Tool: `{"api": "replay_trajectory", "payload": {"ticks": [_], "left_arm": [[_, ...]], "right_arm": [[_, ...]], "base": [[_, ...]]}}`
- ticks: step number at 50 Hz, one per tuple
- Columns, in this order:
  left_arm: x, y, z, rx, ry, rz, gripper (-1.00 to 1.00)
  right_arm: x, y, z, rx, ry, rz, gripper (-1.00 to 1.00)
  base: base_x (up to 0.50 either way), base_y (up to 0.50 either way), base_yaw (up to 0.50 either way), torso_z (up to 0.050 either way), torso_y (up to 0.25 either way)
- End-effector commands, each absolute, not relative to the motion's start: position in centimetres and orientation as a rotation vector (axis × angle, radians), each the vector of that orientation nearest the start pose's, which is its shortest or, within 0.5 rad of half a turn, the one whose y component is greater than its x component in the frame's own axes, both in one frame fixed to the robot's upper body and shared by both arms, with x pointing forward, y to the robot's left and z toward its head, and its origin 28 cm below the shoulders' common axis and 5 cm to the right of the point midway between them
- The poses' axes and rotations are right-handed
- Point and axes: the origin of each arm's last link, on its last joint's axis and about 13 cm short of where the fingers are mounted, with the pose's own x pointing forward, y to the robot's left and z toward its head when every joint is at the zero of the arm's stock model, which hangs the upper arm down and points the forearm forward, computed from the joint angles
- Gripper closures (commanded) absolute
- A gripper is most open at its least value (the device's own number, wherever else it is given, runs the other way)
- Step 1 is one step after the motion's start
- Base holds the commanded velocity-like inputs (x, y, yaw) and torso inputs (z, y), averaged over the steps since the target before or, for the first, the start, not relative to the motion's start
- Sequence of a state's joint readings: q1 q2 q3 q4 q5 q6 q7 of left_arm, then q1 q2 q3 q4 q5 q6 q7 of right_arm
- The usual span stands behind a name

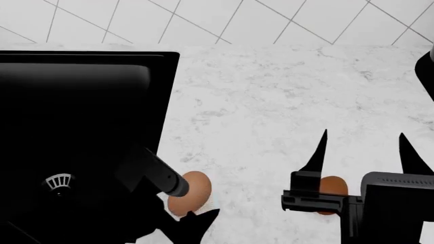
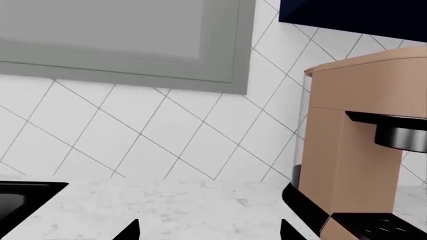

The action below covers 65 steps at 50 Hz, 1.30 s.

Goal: Place the eggs and milk next to the bowl.

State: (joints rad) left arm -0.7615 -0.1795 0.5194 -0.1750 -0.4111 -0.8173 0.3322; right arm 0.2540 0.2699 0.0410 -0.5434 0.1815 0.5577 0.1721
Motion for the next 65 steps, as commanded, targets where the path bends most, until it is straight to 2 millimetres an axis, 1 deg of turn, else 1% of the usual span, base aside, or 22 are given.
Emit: {"api": "replay_trajectory", "payload": {"ticks": [1, 5, 6, 22, 26, 28, 32, 37, 39, 40, 44, 47, 50, 51, 53, 58, 63, 65], "left_arm": [[32.8, 15.9, 9.9, 0.121, 0.444, -0.793, -1.00], [32.8, 15.8, 10.0, 0.124, 0.441, -0.793, -1.00], [32.8, 15.8, 10.0, 0.121, 0.438, -0.791, 1.00], [32.5, 15.8, 10.3, 0.128, 0.412, -0.793, 1.00], [32.3, 15.7, 11.4, 0.123, 0.371, -0.796, 1.00], [31.8, 15.6, 12.4, 0.116, 0.331, -0.807, 1.00], [31.2, 15.7, 13.4, 0.116, 0.300, -0.814, 1.00], [30.5, 16.2, 14.9, 0.107, 0.215, -0.791, 1.00], [30.1, 16.6, 15.7, 0.107, 0.168, -0.774, 1.00], [30.0, 16.7, 15.8, 0.109, 0.159, -0.768, 1.00], [29.0, 17.4, 16.4, 0.138, 0.095, -0.733, 1.00], [28.0, 18.1, 16.9, 0.144, 0.063, -0.715, 1.00], [27.7, 18.5, 17.0, 0.149, 0.053, -0.704, 1.00], [27.5, 18.8, 17.1, 0.140, 0.045, -0.691, 1.00], [27.3, 19.1, 17.0, 0.139, 0.040, -0.678, 1.00], [26.7, 19.6, 17.0, 0.128, 0.031, -0.661, 1.00], [26.3, 19.9, 17.3, 0.115, 0.022, -0.649, 1.00], [26.2, 20.0, 17.3, 0.112, 0.019, -0.647, 1.00]], "right_arm": [[23.7, -14.4, 14.3, -0.096, -0.225, -0.132, -1.00], [23.7, -14.4, 14.3, -0.095, -0.225, -0.132, -1.00], [23.7, -14.5, 14.2, -0.095, -0.225, -0.133, -1.00], [23.6, -14.4, 14.3, -0.091, -0.228, -0.128, -1.00], [23.4, -14.4, 14.7, -0.090, -0.235, -0.128, -1.00], [23.4, -14.3, 14.8, -0.090, -0.237, -0.126, -1.00], [23.3, -14.3, 14.9, -0.089, -0.240, -0.125, -1.00], [22.9, -14.1, 15.1, -0.079, -0.239, -0.127, -1.00], [22.4, -13.9, 15.6, -0.061, -0.238, -0.140, -1.00], [22.3, -13.9, 15.7, -0.059, -0.238, -0.140, -1.00], [21.7, -13.4, 15.9, -0.029, -0.208, -0.149, -1.00], [21.3, -12.9, 16.2, 0.006, -0.188, -0.192, -1.00], [21.2, -12.6, 16.4, 0.014, -0.178, -0.203, -1.00], [21.0, -12.2, 16.5, 0.032, -0.162, -0.226, -1.00], [20.6, -11.6, 16.7, 0.086, -0.126, -0.209, -1.00], [20.4, -10.8, 16.8, 0.157, -0.050, -0.234, -1.00], [20.6, -10.2, 16.5, 0.097, -0.010, -0.263, -1.00], [20.9, -10.0, 16.2, 0.097, 0.009, -0.268, -1.00]], "base": [[0.00, 0.00, 0.00, 0.000, 0.000], [0.00, 0.00, 0.00, 0.000, 0.000], [0.00, 0.00, 0.00, 0.000, 0.000], [0.00, 0.00, 0.00, 0.000, 0.000], [0.00, 0.00, 0.00, 0.000, 0.000], [0.00, 0.00, 0.00, 0.000, 0.000], [0.00, 0.00, 0.00, 0.000, 0.000], [0.00, 0.00, 0.00, 0.000, 0.000], [0.00, 0.00, 0.00, 0.000, 0.000], [0.00, 0.00, 0.00, 0.000, 0.000], [0.00, 0.00, 0.00, 0.000, 0.000], [0.00, 0.00, 0.00, 0.000, 0.000], [0.00, 0.00, 0.00, 0.000, 0.000], [0.00, 0.00, 0.00, 0.000, 0.000], [0.00, 0.00, 0.00, 0.000, 0.000], [0.00, 0.00, 0.00, 0.000, 0.000], [0.00, 0.00, 0.00, 0.000, 0.000], [0.00, 0.00, 0.00, 0.000, 0.000]]}}
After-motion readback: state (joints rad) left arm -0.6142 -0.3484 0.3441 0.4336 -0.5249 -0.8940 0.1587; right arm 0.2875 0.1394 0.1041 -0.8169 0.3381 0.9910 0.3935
